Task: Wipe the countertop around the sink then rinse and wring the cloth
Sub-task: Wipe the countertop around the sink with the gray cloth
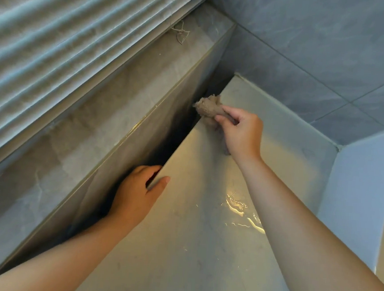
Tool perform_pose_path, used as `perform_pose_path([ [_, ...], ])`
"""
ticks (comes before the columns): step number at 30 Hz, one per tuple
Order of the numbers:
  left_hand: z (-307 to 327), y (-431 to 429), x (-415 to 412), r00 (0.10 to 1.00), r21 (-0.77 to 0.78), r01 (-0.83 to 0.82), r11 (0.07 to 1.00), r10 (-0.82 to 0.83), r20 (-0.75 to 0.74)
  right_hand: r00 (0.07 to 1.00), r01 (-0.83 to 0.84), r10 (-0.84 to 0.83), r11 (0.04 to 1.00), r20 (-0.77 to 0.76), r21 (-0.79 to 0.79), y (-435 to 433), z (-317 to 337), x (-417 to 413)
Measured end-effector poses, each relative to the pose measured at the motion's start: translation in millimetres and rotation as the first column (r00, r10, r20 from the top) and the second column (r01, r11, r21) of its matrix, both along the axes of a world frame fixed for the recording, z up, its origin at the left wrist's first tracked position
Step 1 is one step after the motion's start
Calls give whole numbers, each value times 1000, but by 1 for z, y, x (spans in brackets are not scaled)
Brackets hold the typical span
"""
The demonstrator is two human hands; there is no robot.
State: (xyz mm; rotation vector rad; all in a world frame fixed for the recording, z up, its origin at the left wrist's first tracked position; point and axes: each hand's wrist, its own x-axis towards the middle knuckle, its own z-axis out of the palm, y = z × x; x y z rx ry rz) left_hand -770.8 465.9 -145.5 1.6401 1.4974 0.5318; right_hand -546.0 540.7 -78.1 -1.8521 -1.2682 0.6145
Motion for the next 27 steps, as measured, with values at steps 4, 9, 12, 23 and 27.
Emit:
perform_pose_path([
  [4,-1,-19,-23,995,-23,-95,995,95,17,988,112,-107,993,115,-31,32,-20,14],
  [9,-3,-38,-39,993,-47,-112,993,114,37,990,-17,22,999,136,-39,14,-38,-15],
  [12,1,-42,-40,997,-18,-67,998,67,23,981,-128,124,992,149,15,-14,-42,-35],
  [23,6,-43,-39,998,-22,-62,998,62,16,954,-285,289,957,80,-57,-81,-37,-71],
  [27,7,-43,-40,997,-28,-64,998,65,38,971,-171,146,978,-192,-119,-86,-14,-63],
])
